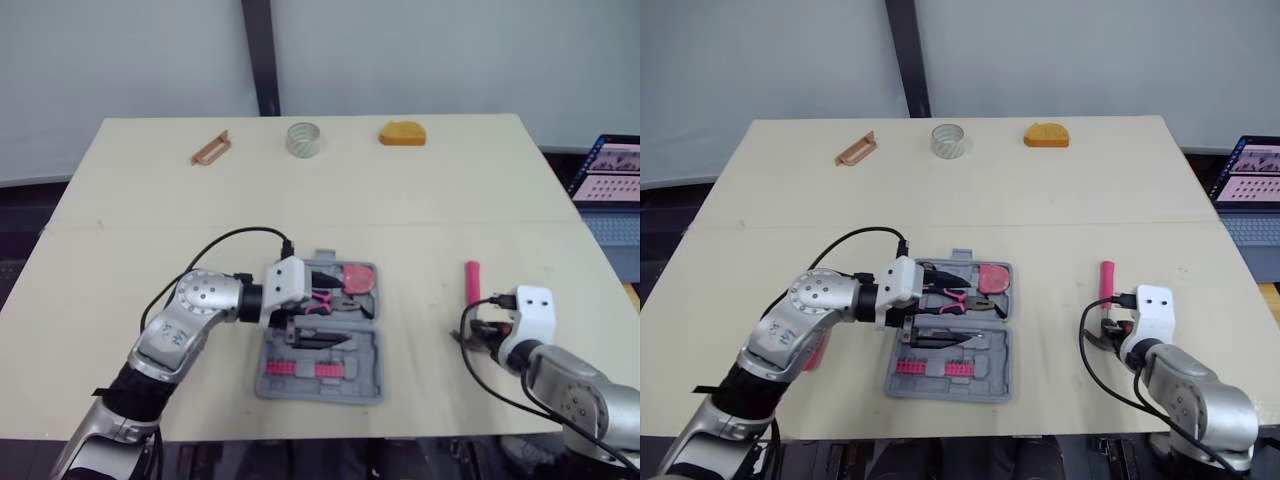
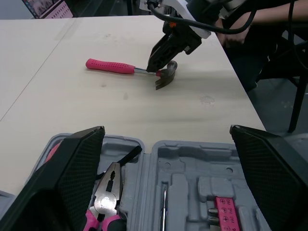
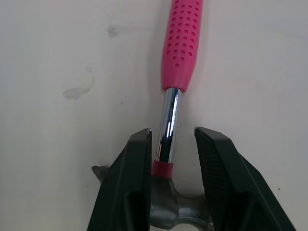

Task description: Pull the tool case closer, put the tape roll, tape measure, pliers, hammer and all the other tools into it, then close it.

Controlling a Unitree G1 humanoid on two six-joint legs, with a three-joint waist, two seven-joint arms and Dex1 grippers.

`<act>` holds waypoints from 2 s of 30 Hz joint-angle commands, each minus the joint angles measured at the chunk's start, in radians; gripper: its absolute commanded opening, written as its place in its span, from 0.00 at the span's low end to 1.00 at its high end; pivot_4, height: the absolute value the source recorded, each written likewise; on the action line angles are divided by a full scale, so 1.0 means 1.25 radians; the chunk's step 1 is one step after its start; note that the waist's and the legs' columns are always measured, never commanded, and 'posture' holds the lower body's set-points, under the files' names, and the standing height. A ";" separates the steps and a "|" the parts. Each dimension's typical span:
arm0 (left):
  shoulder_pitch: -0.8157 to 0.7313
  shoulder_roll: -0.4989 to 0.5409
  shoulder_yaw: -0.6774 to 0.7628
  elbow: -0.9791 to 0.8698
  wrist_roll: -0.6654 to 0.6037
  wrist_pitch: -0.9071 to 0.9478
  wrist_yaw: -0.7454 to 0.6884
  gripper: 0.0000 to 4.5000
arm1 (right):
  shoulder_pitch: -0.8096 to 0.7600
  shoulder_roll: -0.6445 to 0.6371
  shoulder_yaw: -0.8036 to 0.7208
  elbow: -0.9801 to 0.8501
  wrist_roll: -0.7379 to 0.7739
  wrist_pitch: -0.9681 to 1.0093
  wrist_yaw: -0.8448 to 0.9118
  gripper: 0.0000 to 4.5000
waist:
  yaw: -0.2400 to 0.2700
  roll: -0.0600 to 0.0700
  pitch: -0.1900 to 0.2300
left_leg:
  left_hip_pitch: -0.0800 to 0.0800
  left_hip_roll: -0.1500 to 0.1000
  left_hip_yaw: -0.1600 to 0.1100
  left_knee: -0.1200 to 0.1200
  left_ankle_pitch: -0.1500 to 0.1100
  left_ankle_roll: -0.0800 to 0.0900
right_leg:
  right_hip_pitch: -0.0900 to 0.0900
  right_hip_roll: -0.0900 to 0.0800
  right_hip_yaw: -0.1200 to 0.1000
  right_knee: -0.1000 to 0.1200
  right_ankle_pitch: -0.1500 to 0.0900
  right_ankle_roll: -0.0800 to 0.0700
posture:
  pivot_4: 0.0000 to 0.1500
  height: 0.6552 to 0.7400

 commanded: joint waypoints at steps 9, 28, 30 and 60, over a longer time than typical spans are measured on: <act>-0.036 -0.021 -0.016 0.014 0.036 -0.032 -0.003 1.00 | -0.023 0.058 0.028 0.039 -0.055 -0.009 -0.032 0.34 | 0.000 0.000 0.000 | 0.000 0.000 0.000 0.000 0.000 0.000 | 0.000 0.000 0.000 0.000 0.000 0.000 | 1.00 1.00; -0.041 0.004 0.042 0.031 0.038 -0.027 0.004 1.00 | -0.040 -0.060 0.066 -0.011 -0.038 -0.053 0.076 0.01 | -0.001 0.001 0.001 | 0.000 0.000 0.000 0.000 0.000 0.000 | 0.000 0.000 0.000 0.000 0.000 0.000 | 1.00 1.00; -0.037 0.026 0.068 0.029 0.028 -0.020 -0.004 1.00 | -0.071 -0.132 0.076 -0.039 0.004 -0.014 0.143 0.01 | -0.001 0.003 0.002 | 0.000 0.000 0.000 0.000 0.000 0.000 | 0.000 0.000 0.000 0.000 0.000 0.000 | 1.00 1.00; 0.482 0.294 0.415 -0.076 -0.044 -0.159 -0.142 1.00 | -0.794 -0.350 0.954 -0.096 0.039 0.094 0.599 0.01 | -0.020 -0.003 0.008 | -0.008 0.001 0.001 0.001 0.001 -0.001 | -0.011 0.000 0.001 0.003 0.000 0.000 | 1.00 1.00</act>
